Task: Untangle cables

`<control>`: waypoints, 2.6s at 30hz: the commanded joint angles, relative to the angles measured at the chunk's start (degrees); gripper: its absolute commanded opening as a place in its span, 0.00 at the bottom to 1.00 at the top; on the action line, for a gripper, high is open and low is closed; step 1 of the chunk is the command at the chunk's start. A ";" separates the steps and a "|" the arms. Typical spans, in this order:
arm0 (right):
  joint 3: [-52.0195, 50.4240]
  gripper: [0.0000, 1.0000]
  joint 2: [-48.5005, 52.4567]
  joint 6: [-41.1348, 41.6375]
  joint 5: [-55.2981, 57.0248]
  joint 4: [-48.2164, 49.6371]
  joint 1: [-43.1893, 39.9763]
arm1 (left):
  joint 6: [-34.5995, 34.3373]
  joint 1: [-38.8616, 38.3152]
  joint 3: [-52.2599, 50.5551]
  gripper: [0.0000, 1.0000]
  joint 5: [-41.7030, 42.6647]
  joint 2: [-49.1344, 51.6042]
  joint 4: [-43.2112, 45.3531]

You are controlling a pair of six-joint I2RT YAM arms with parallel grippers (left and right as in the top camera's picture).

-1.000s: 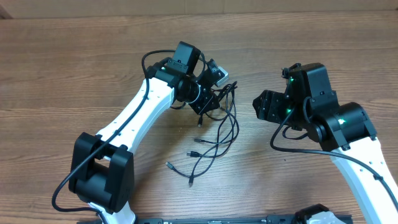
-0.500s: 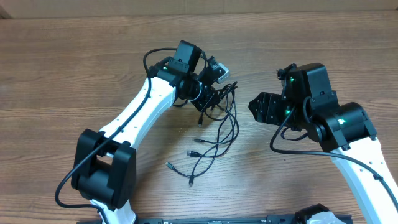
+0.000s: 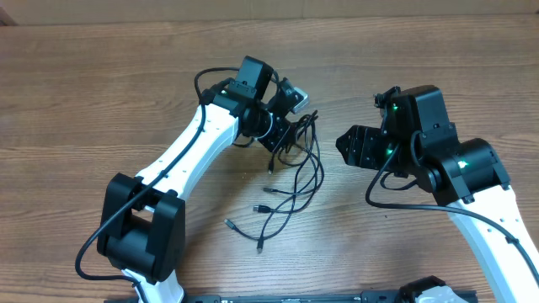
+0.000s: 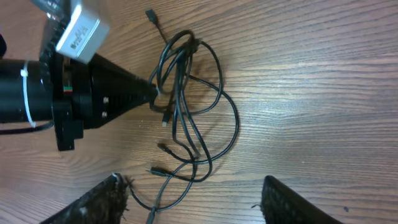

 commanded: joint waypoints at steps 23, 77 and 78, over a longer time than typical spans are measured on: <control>0.09 0.95 1.25 1.01 -15.41 -1.01 1.99 | -5.38 1.49 6.40 0.04 0.39 -22.36 -8.94; -0.09 0.04 10.21 -54.01 -36.61 -2.23 6.67 | -12.17 4.66 19.45 0.27 -13.51 -25.44 -25.40; -0.09 0.04 9.42 -57.46 -37.38 -3.98 6.67 | -12.15 4.66 19.45 0.27 -13.84 -25.44 -25.57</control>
